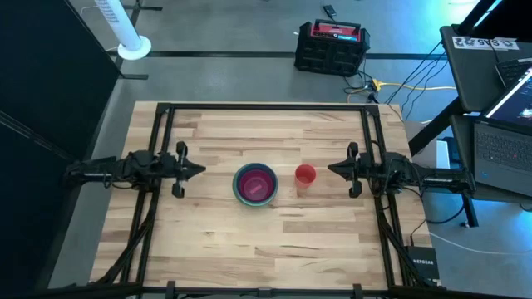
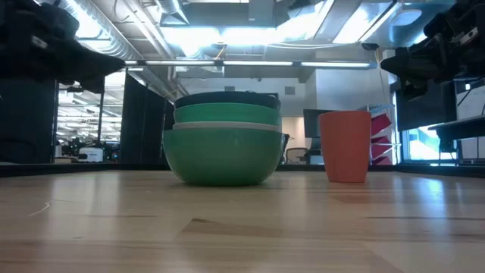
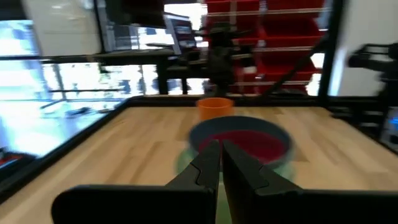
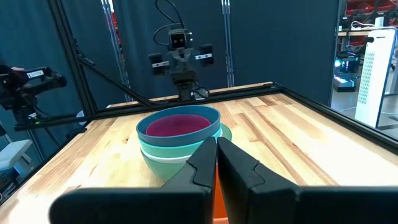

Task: Nest bowls inside each other
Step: Return to Home Position

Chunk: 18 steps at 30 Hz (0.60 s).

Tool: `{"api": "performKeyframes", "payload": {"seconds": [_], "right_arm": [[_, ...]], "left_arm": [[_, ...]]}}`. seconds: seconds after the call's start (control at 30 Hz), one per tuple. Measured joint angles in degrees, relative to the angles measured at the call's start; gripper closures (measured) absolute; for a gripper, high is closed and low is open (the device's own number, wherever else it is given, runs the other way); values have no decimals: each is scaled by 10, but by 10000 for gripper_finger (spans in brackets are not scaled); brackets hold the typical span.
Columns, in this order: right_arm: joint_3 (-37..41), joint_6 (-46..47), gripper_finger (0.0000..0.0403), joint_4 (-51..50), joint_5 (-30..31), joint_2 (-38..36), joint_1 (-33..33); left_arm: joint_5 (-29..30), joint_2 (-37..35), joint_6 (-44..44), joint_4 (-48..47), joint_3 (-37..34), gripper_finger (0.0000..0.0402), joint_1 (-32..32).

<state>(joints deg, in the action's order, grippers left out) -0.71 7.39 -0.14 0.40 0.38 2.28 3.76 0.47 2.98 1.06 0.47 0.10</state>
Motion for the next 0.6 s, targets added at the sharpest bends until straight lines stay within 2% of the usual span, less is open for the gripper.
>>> {"api": "performKeyframes", "payload": {"seconds": [0.13, 0.4, 0.6], "right_arm": [[0, 0, 402, 0, 0, 0, 0], [0, 0, 402, 0, 0, 0, 0], [0, 0, 402, 0, 0, 0, 0]], "left_arm": [[-2, 0, 0, 0, 0, 402, -24], [-1, 0, 0, 0, 0, 402, 16], [0, 0, 0, 0, 0, 402, 22]]}}
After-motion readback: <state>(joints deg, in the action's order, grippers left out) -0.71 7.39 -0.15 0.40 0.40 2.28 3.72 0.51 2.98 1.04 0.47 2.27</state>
